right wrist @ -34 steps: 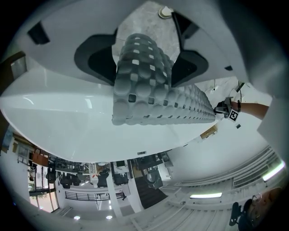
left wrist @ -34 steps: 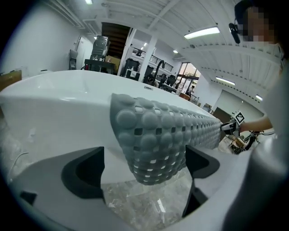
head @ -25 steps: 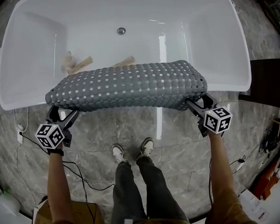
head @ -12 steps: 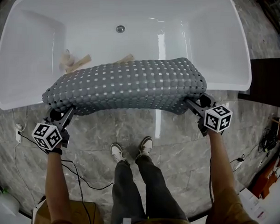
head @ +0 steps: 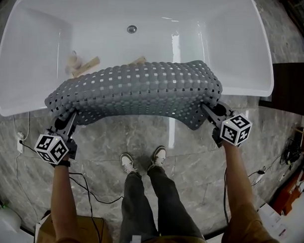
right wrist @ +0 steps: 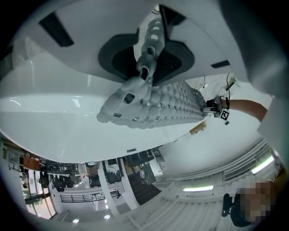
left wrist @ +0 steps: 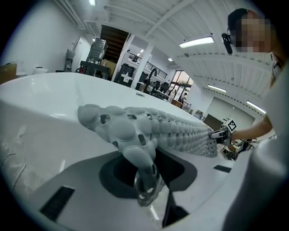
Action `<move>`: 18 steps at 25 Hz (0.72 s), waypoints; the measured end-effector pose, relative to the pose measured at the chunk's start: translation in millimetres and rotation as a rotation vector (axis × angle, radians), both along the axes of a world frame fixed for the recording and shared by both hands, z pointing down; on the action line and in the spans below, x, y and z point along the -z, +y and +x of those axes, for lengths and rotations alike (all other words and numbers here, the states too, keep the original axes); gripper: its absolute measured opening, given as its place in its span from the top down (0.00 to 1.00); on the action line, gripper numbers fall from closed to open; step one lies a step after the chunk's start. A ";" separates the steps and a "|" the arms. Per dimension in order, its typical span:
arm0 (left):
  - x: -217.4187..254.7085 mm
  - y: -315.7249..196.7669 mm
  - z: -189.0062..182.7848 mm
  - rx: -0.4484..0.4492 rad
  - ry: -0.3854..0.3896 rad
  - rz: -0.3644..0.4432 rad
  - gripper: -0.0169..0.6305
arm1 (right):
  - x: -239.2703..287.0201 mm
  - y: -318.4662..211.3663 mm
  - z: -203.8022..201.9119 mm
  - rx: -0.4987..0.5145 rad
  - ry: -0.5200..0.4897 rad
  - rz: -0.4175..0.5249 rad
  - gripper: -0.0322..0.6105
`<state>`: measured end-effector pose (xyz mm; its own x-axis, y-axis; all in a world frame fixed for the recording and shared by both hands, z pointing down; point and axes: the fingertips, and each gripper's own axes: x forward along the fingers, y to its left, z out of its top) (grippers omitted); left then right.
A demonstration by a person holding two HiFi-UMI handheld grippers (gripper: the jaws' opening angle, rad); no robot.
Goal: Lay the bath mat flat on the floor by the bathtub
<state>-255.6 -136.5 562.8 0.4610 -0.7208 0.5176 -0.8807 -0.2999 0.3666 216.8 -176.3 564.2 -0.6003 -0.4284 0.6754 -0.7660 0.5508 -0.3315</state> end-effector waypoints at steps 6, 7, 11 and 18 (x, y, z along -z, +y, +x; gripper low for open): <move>16.7 6.0 5.1 0.002 0.004 0.035 0.86 | 19.1 5.3 -8.0 0.027 0.027 0.067 0.86; 18.0 6.5 4.5 0.007 0.004 0.037 0.86 | 21.7 6.2 -9.4 0.032 0.031 0.073 0.86; 25.4 8.8 6.0 0.008 0.008 0.043 0.87 | 34.4 11.4 -11.3 0.035 0.032 0.098 0.86; 57.4 15.8 18.4 -0.028 -0.004 0.065 0.87 | 67.4 24.8 -5.6 0.009 0.011 0.122 0.86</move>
<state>-237.3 -120.7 505.4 0.4797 -0.7400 0.4715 -0.8729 -0.3478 0.3423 211.2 -151.5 496.8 -0.5977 -0.5021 0.6250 -0.7638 0.5935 -0.2537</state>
